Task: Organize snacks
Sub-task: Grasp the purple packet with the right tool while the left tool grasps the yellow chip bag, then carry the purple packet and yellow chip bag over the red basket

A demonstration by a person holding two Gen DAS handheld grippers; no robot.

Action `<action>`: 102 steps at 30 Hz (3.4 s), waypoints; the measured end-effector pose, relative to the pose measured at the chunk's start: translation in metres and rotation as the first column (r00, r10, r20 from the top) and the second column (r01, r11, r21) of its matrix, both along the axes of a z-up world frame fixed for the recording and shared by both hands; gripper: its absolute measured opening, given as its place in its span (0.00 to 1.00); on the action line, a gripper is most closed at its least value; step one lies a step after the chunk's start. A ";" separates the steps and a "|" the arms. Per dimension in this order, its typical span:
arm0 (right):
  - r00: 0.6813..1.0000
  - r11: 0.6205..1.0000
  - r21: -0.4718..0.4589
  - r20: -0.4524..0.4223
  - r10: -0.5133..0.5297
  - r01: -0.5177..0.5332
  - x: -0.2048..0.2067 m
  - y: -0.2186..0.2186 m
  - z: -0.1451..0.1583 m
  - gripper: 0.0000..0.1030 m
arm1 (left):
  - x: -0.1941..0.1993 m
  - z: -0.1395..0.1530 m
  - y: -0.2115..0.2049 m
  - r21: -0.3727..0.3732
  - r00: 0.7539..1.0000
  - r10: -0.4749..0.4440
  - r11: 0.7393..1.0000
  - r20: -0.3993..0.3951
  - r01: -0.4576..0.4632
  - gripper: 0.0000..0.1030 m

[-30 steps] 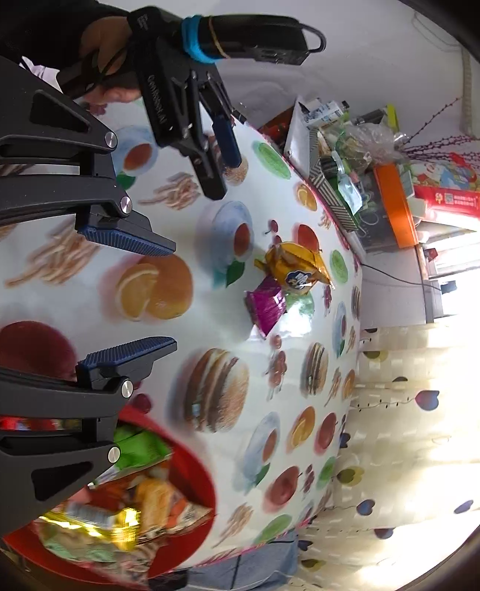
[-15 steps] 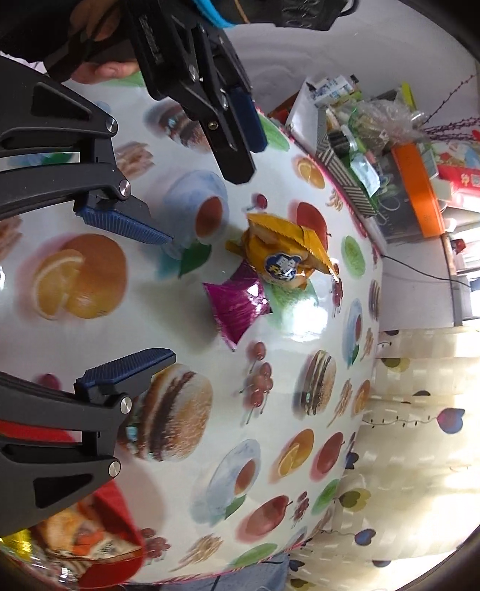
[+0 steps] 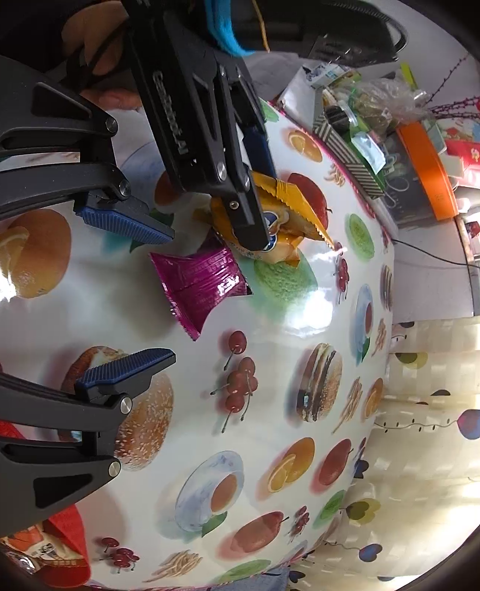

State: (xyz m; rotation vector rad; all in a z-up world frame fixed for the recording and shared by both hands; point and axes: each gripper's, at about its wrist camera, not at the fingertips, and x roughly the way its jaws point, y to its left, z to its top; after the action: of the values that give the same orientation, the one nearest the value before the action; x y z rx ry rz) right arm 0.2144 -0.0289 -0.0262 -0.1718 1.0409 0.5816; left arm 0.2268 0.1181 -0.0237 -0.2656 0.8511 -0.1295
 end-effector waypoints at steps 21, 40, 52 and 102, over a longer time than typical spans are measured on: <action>0.994 0.990 -0.091 -0.018 0.104 -0.105 0.028 0.049 -0.022 0.36 | -0.056 0.007 0.034 -0.013 1.000 0.002 1.000 0.031 -0.002 0.53; 0.996 0.997 0.074 0.086 -0.003 -0.003 -0.076 -0.019 0.027 0.32 | -0.134 0.052 -0.002 -0.006 0.992 -0.078 0.997 0.103 0.080 0.53; 0.986 0.988 0.143 0.144 -0.079 0.058 -0.141 -0.072 0.056 0.32 | -0.170 0.079 -0.053 0.003 0.971 -0.190 0.982 0.145 0.191 0.53; 0.911 0.915 0.229 0.172 -0.375 0.333 -0.196 -0.223 0.068 0.32 | -0.163 0.097 -0.174 0.025 0.889 -0.428 0.902 0.164 0.430 0.53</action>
State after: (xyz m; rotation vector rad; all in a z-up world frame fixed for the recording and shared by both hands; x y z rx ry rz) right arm 0.0180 -0.2516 0.0415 0.1274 0.7759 0.3202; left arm 0.0642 -0.0562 0.0733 -0.0705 0.7320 -0.5654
